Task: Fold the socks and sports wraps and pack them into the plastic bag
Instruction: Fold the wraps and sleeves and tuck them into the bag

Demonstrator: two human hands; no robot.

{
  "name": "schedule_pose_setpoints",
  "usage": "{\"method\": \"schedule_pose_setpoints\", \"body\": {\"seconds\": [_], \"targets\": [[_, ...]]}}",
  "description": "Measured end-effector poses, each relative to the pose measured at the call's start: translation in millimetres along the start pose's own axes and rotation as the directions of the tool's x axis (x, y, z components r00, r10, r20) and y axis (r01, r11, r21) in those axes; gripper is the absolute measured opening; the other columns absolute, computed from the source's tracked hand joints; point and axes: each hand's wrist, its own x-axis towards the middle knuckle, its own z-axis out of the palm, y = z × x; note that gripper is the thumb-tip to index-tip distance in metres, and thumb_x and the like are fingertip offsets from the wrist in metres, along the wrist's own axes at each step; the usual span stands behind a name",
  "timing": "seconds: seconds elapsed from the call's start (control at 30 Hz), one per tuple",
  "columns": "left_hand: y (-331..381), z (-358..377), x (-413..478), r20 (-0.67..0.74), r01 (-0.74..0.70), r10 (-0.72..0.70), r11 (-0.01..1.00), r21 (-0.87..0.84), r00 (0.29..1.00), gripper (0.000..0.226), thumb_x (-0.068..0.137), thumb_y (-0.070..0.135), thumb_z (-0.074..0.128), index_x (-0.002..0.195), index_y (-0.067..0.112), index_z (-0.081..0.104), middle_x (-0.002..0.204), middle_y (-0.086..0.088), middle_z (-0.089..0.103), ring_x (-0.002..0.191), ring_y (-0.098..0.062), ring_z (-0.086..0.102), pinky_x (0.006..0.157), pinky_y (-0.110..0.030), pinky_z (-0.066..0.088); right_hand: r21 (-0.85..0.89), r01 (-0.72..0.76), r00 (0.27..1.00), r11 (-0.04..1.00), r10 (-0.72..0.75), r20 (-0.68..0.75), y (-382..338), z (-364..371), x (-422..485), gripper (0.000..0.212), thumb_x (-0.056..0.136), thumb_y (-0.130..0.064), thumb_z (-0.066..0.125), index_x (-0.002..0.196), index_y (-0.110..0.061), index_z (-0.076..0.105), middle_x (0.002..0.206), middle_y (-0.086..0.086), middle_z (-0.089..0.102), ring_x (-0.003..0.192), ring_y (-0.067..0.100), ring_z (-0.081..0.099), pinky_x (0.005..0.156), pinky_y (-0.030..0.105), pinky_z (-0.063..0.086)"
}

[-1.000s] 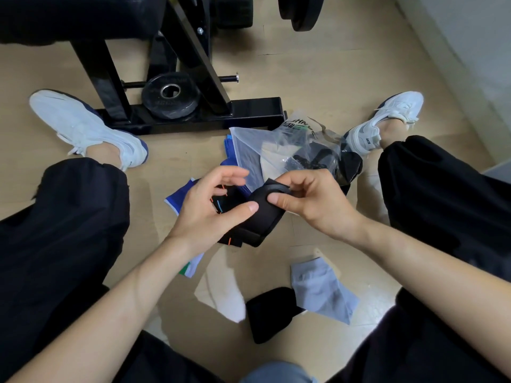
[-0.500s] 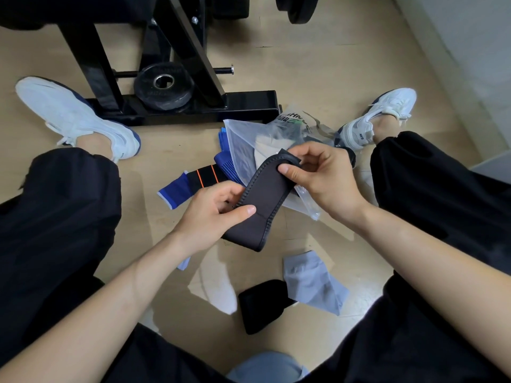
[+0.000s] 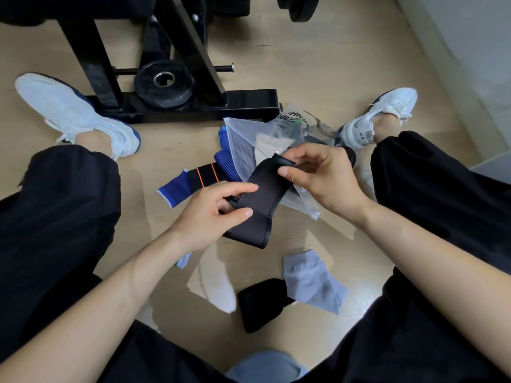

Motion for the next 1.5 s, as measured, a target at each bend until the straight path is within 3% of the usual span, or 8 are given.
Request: {"method": "schedule_pose_setpoints", "body": {"seconds": [0.27,0.4,0.53,0.67,0.9,1.07,1.27,1.5], "targets": [[2,-8,4,-0.062,0.137,-0.165,0.937,-0.322,0.984,0.048,0.085,0.020,0.071,0.132,0.023,0.065,0.122,0.003,0.072,0.108,-0.021,0.072,0.094,-0.047,0.058,-0.172,0.198,0.971,0.965,-0.169,0.170,3,18,-14,0.017,0.082,-0.014,0.080,0.099,-0.009,0.078,0.098,-0.001,0.075,0.094,0.007,0.070,0.088,0.027,0.054],[3,-6,5,-0.118,0.113,-0.185,0.883,-0.455,0.976,0.034,0.094,0.008,0.067,0.128,0.012,0.067,0.113,-0.002,0.075,0.107,-0.021,0.072,0.092,-0.049,0.059,-0.218,0.315,0.938,0.924,-0.267,0.222,11,29,-18,0.017,0.083,-0.014,0.078,0.099,-0.008,0.078,0.104,0.003,0.075,0.098,0.010,0.070,0.091,0.029,0.055],[5,3,3,-0.223,0.071,-0.171,0.915,-0.398,0.960,0.043,0.074,0.037,0.083,0.115,0.027,0.072,0.109,0.002,0.075,0.096,-0.020,0.074,0.089,-0.040,0.059,-0.267,0.382,0.919,0.885,-0.334,0.210,14,39,-20,0.016,0.084,-0.015,0.077,0.099,-0.010,0.080,0.106,0.004,0.075,0.097,0.014,0.070,0.086,0.034,0.056],[4,7,3,-0.316,0.018,-0.122,0.950,-0.313,0.941,0.035,0.079,0.012,0.084,0.102,0.034,0.070,0.100,0.025,0.070,0.078,-0.012,0.069,0.075,-0.026,0.054,-0.267,0.429,0.894,0.863,-0.365,0.258,12,43,-22,0.015,0.083,-0.015,0.077,0.097,-0.010,0.080,0.105,0.001,0.075,0.096,0.014,0.069,0.086,0.033,0.055],[8,-3,1,-0.230,-0.009,-0.066,0.950,-0.313,0.971,0.039,0.075,0.003,0.082,0.096,0.032,0.067,0.104,0.010,0.070,0.075,-0.013,0.067,0.069,-0.030,0.055,-0.110,0.147,0.989,0.983,-0.143,0.045,0,24,-11,0.029,0.084,-0.018,0.080,0.111,-0.011,0.071,0.107,0.000,0.069,0.099,0.013,0.067,0.090,0.033,0.054],[11,-4,-1,-0.101,-0.071,0.037,0.933,-0.352,0.994,0.038,0.074,0.005,0.077,0.100,0.028,0.063,0.103,0.007,0.067,0.079,-0.016,0.064,0.071,-0.031,0.055,0.137,-0.062,0.977,0.989,0.033,0.210,2,18,-7,0.028,0.086,-0.016,0.074,0.114,-0.016,0.068,0.098,-0.005,0.071,0.095,0.015,0.067,0.088,0.038,0.056],[11,-3,-3,0.007,-0.124,0.131,0.956,-0.266,0.991,0.037,0.083,0.004,0.070,0.108,0.030,0.063,0.106,-0.007,0.067,0.090,-0.031,0.068,0.080,-0.041,0.057,0.172,-0.067,0.989,0.983,0.043,0.144,2,19,-6,0.019,0.085,-0.006,0.075,0.097,-0.021,0.071,0.084,-0.007,0.069,0.075,0.016,0.062,0.073,0.036,0.054],[1,0,1,0.021,-0.081,0.082,0.996,-0.047,0.996,0.044,0.086,-0.001,0.074,0.116,0.032,0.072,0.104,0.014,0.062,0.067,-0.014,0.062,0.064,-0.031,0.054,-0.006,-0.041,0.995,0.999,0.041,0.086,9,25,-8,0.015,0.087,-0.008,0.074,0.094,-0.021,0.070,0.087,-0.002,0.069,0.078,0.011,0.063,0.071,0.029,0.051]]}}
